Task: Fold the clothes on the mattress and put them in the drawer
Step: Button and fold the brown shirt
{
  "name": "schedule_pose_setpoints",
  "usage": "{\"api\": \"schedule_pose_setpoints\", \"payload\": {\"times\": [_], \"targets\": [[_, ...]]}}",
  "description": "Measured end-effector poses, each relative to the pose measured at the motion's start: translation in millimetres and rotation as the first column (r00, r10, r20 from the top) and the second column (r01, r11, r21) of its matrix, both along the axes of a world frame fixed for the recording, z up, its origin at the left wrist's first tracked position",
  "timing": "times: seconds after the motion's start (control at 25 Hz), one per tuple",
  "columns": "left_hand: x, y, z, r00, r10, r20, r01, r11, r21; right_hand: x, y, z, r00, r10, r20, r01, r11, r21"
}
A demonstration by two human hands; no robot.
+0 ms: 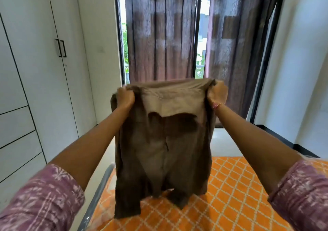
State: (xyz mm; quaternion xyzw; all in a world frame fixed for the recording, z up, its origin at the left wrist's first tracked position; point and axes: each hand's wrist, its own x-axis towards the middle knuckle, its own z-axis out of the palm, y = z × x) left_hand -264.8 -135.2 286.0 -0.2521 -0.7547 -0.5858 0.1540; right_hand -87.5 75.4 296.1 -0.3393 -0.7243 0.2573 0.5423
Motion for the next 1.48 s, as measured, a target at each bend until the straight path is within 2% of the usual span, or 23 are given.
{"api": "schedule_pose_setpoints", "payload": {"times": [0.04, 0.08, 0.12, 0.16, 0.24, 0.28, 0.36, 0.44, 0.52, 0.56, 0.6, 0.64, 0.68, 0.72, 0.76, 0.8, 0.88, 0.96, 1.0, 1.16, 1.24, 1.36, 1.48], "targets": [[6, 1, 7, 0.993, 0.069, -0.095, -0.061, 0.995, 0.083, -4, -6, 3, 0.991, -0.024, -0.129, 0.031, 0.998, 0.052], [5, 1, 10, 0.975, 0.098, -0.201, -0.081, 0.993, 0.090, -8, -9, 5, 0.987, -0.033, -0.158, 0.048, 0.994, 0.094], [2, -1, 8, 0.955, 0.075, -0.288, -0.086, 0.996, -0.027, -11, -9, 5, 0.998, -0.046, -0.052, 0.053, 0.991, 0.124], [-4, -6, 1, 0.953, 0.026, -0.302, -0.090, 0.975, -0.202, -10, -6, -1, 0.987, -0.054, 0.150, 0.035, 0.992, 0.124], [-14, -19, -17, 0.987, 0.061, -0.149, -0.118, 0.901, -0.417, -4, 6, -12, 0.921, -0.077, 0.383, 0.042, 0.994, 0.099], [-16, -24, -26, 0.984, 0.124, -0.128, -0.165, 0.905, -0.392, -2, 7, -15, 0.933, -0.093, 0.348, 0.052, 0.991, 0.125], [-12, -31, -47, 0.949, 0.218, -0.226, -0.276, 0.922, -0.271, 0, -2, -27, 0.973, -0.116, 0.200, 0.066, 0.968, 0.242], [-7, -37, -72, 0.929, 0.179, -0.325, -0.336, 0.780, -0.528, 5, -8, -44, 0.918, -0.157, 0.365, 0.047, 0.955, 0.292], [-2, -44, -93, 0.958, 0.197, -0.207, -0.280, 0.499, -0.820, 10, -10, -63, 0.787, -0.192, 0.586, 0.057, 0.969, 0.240], [-3, -46, -100, 0.961, 0.217, -0.169, -0.247, 0.406, -0.880, 10, -12, -69, 0.763, -0.165, 0.624, 0.073, 0.983, 0.171], [-3, -46, -103, 0.966, 0.229, -0.121, -0.199, 0.357, -0.912, 9, -14, -75, 0.768, -0.102, 0.632, 0.082, 0.995, 0.061], [-3, -45, -103, 0.970, 0.243, -0.016, -0.108, 0.370, -0.923, 6, -16, -79, 0.809, 0.015, 0.588, 0.061, 0.992, -0.110], [-3, -42, -102, 0.950, 0.256, 0.179, 0.039, 0.472, -0.881, 1, -16, -83, 0.861, 0.175, 0.478, -0.009, 0.944, -0.329], [-4, -39, -102, 0.864, 0.225, 0.451, 0.221, 0.636, -0.740, -5, -16, -87, 0.886, 0.357, 0.295, -0.142, 0.816, -0.561], [-7, -34, -106, 0.702, 0.128, 0.701, 0.358, 0.787, -0.502, -9, -15, -90, 0.876, 0.475, 0.088, -0.274, 0.637, -0.721], [-9, -29, -113, 0.559, 0.011, 0.829, 0.407, 0.868, -0.285, -15, -13, -94, 0.866, 0.493, -0.082, -0.353, 0.488, -0.798], [-19, -14, -135, 0.404, -0.205, 0.892, 0.343, 0.937, 0.060, -34, -1, -105, 0.876, 0.436, -0.207, -0.388, 0.379, -0.840], [-40, 8, -154, 0.360, -0.363, 0.860, 0.224, 0.928, 0.298, -66, 13, -119, 0.892, 0.397, -0.218, -0.389, 0.425, -0.817], [-54, 20, -158, 0.399, -0.397, 0.827, 0.188, 0.918, 0.350, -81, 23, -122, 0.905, 0.381, -0.189, -0.375, 0.504, -0.778], [-119, 59, -115, 0.720, -0.316, 0.617, 0.133, 0.937, 0.324, -130, 59, -81, 0.932, 0.355, -0.076, -0.335, 0.760, -0.557], [-138, 66, -74, 0.813, -0.291, 0.504, 0.132, 0.936, 0.326, -146, 73, -40, 0.930, 0.365, -0.050, -0.344, 0.809, -0.477], [-156, 69, -18, 0.874, -0.256, 0.414, 0.114, 0.935, 0.337, -163, 86, 14, 0.907, 0.414, -0.083, -0.418, 0.853, -0.313], [-165, 58, 11, 0.962, -0.156, 0.224, 0.108, 0.970, 0.216, -165, 90, 42, 0.880, 0.461, -0.111, -0.473, 0.868, -0.152]]}}
